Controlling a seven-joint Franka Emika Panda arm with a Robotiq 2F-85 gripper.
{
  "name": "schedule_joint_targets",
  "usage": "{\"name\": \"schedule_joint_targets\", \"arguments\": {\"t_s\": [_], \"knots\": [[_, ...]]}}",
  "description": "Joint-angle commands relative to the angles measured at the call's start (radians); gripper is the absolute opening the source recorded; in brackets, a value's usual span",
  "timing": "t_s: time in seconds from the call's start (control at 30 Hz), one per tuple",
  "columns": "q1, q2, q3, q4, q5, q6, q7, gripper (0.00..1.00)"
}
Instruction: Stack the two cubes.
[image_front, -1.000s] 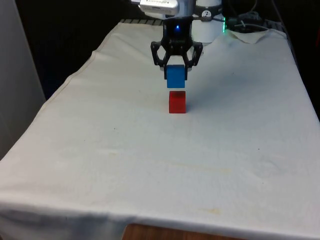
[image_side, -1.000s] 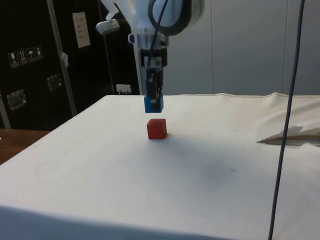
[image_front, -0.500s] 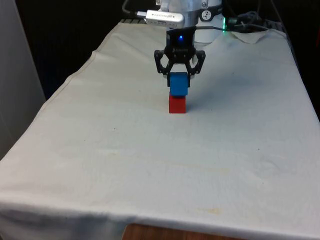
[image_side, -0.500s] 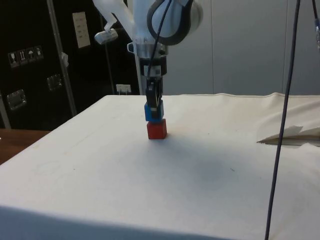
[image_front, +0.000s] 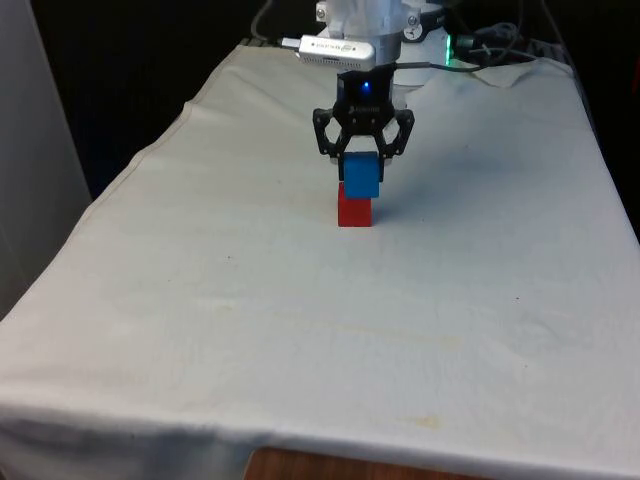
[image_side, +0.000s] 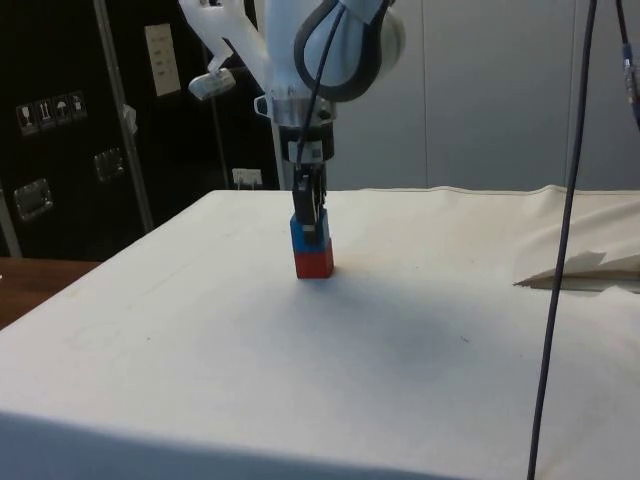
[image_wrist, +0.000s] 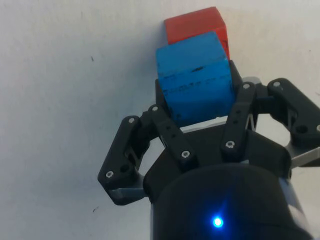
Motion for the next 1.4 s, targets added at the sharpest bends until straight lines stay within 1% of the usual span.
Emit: {"name": "schedule_joint_targets", "arguments": {"t_s": [0.0,0.17,0.33,0.53,0.57,0.6,0.73,0.77,0.8,0.87,0.9,0.97,1.0,1.03,1.07,1.3,1.37], "knots": [[0.000,0.000,0.000,0.002,0.000,0.000,0.000,0.03],[0.000,0.004,-0.001,0.012,0.002,-0.003,0.003,0.03],[-0.001,0.002,-0.001,0.008,0.000,0.000,0.000,0.03],[-0.001,0.018,0.000,0.010,0.003,0.010,0.001,0.03],[0.000,0.008,-0.001,0.009,0.000,0.001,0.000,0.03],[-0.001,0.017,0.000,0.010,0.003,0.009,0.001,0.03],[-0.001,0.013,0.000,0.010,0.002,0.005,0.000,0.03],[-0.001,0.013,0.000,0.010,0.001,0.004,0.000,0.07],[-0.001,0.012,0.000,0.010,0.001,0.003,0.000,0.23],[-0.001,0.009,-0.001,0.008,0.000,0.001,0.000,0.43],[-0.001,0.011,-0.001,0.010,0.001,0.002,0.000,0.43],[-0.001,0.011,-0.001,0.010,0.001,0.002,0.000,0.63],[-0.001,0.010,-0.001,0.010,0.001,0.002,0.000,0.82],[-0.001,0.010,-0.001,0.011,0.001,0.001,0.000,0.93],[-0.001,0.010,-0.001,0.011,0.001,0.001,0.000,0.99],[-0.001,0.010,-0.001,0.011,0.001,0.001,0.000,1.00],[0.000,-0.005,-0.002,0.011,-0.001,-0.008,0.000,1.00]]}}
